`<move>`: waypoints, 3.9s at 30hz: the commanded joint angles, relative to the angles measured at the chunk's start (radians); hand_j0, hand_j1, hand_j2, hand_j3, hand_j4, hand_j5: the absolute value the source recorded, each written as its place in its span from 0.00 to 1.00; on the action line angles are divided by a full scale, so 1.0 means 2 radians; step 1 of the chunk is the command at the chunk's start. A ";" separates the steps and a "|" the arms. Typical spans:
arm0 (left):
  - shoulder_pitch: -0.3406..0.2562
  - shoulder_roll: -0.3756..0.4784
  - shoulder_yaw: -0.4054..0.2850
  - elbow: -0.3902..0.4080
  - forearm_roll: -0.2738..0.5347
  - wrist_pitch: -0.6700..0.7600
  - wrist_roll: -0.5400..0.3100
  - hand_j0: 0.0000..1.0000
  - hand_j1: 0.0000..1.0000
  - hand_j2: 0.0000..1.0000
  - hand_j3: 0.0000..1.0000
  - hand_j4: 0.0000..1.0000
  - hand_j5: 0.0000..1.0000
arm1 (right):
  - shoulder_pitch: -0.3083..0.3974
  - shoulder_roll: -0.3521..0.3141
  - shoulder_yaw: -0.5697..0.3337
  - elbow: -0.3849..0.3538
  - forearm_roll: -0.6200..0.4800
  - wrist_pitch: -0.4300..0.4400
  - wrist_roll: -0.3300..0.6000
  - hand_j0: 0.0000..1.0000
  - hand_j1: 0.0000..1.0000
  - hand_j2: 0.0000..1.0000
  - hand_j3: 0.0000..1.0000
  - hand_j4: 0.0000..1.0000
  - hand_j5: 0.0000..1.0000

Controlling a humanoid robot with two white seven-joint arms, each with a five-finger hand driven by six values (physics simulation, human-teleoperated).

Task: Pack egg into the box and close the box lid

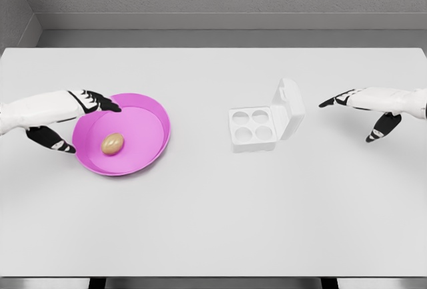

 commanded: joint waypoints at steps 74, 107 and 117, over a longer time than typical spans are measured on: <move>0.003 -0.094 -0.003 0.090 -0.041 0.001 0.003 0.95 0.95 0.95 0.95 0.95 0.95 | 0.005 0.018 -0.001 0.002 -0.002 -0.010 0.000 1.00 1.00 1.00 1.00 1.00 1.00; 0.002 -0.097 -0.004 0.090 -0.059 0.001 0.003 0.89 0.89 0.89 0.89 0.89 0.89 | 0.006 0.019 0.000 0.001 -0.001 -0.010 0.000 1.00 1.00 1.00 1.00 1.00 1.00; 0.004 -0.097 -0.005 0.090 -0.059 0.001 0.003 0.89 0.89 0.89 0.89 0.89 0.89 | 0.007 0.022 0.001 0.002 -0.002 -0.010 0.000 1.00 1.00 1.00 1.00 1.00 1.00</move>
